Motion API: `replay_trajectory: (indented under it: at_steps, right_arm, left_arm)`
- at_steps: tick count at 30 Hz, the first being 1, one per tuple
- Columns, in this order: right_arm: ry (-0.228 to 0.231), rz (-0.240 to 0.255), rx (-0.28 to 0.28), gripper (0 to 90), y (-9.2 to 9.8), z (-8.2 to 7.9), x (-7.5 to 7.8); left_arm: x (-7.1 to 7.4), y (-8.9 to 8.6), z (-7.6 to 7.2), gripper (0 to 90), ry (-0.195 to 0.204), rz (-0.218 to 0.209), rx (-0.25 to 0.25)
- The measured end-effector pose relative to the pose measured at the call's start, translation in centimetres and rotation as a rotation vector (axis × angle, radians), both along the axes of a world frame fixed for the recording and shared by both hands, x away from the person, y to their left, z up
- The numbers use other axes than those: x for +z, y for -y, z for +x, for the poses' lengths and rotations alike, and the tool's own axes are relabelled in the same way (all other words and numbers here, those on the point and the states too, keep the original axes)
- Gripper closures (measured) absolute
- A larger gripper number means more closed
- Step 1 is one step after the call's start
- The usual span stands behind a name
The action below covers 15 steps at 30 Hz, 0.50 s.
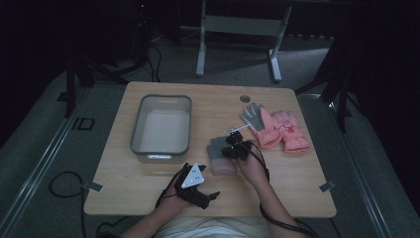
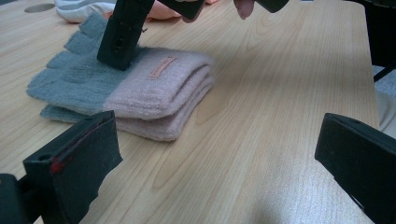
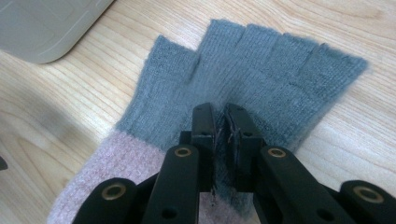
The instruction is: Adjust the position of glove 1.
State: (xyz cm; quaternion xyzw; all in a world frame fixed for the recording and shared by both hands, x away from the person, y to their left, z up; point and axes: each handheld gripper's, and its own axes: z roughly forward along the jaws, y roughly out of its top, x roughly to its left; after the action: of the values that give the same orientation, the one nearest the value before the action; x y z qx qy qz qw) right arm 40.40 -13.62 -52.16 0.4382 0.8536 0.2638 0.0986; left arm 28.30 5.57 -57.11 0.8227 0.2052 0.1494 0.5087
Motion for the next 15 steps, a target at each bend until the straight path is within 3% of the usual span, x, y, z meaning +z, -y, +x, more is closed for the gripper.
replay_trajectory:
  at_steps: [4,8,12,15]
  right_arm:
    - [-0.008,-0.004,0.002,79.3,0.0,0.16,-0.35]
    - [-0.011,-0.003,0.005,74.4,0.13,0.24,-0.83]
    - [-0.008,0.0,0.009,69.5,0.23,0.21,-0.93]
    - [-0.002,0.002,0.018,66.4,0.44,0.17,-0.19]
  left_arm:
    - [-0.02,0.06,-0.03,0.0,0.0,0.005,0.008]
    - [-0.03,0.26,-0.42,0.0,0.051,0.027,0.045]
    - [-0.01,0.27,-0.23,0.0,0.044,0.01,0.087]
    - [0.23,0.33,0.06,0.0,0.016,-0.032,0.031]
